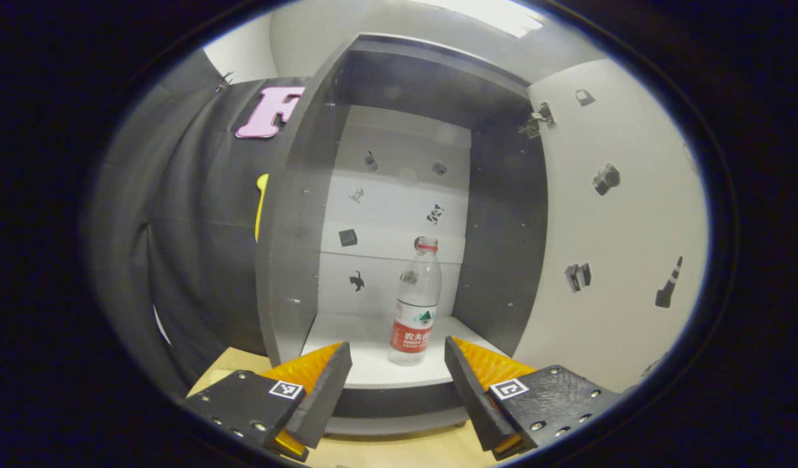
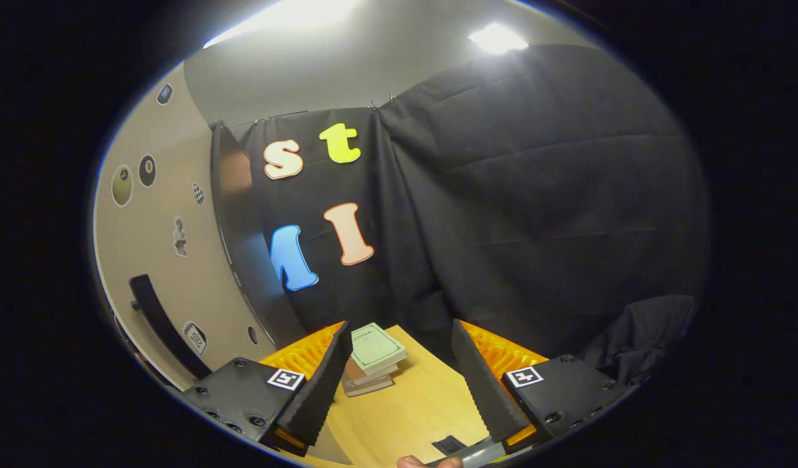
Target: Open the cabinet door with the right hand, grasp the bottle in the cabinet with the left hand and place it on the coaster, then close the cabinet door with the right hand.
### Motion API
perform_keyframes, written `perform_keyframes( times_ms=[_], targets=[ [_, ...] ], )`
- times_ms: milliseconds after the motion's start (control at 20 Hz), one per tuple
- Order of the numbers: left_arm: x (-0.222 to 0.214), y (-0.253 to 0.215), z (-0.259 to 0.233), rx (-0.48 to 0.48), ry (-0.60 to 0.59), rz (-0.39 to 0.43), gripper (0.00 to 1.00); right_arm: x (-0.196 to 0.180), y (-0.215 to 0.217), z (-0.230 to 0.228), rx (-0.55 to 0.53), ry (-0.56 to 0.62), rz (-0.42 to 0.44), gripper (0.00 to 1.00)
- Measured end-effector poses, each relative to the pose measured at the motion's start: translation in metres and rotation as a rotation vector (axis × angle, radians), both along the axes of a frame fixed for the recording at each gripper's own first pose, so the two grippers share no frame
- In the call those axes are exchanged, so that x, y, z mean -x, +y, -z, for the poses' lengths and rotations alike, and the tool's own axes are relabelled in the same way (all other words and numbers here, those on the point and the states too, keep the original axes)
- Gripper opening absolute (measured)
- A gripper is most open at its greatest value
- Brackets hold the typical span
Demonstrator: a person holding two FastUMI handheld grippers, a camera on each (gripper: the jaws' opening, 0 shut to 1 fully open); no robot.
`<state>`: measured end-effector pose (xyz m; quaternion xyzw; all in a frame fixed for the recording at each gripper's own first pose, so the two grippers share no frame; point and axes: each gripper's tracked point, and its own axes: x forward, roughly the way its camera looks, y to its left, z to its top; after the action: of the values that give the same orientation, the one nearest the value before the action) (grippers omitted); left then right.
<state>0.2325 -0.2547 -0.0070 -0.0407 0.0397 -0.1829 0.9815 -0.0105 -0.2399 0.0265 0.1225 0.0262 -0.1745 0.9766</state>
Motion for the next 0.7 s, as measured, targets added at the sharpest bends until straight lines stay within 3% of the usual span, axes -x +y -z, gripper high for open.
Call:
perform_keyframes(
  times_ms=[300, 700],
  targets=[
    [-0.055, -0.037, -0.008, -0.059, -0.024, 0.025, 0.87, -0.044, -0.008, 0.017, 0.058, 0.054, -0.025, 0.98],
    [-0.103, -0.068, 0.007, -0.096, -0.027, 0.039, 0.87, -0.076, -0.023, 0.040, 0.003, 0.120, -0.025, 0.98]
  ],
)
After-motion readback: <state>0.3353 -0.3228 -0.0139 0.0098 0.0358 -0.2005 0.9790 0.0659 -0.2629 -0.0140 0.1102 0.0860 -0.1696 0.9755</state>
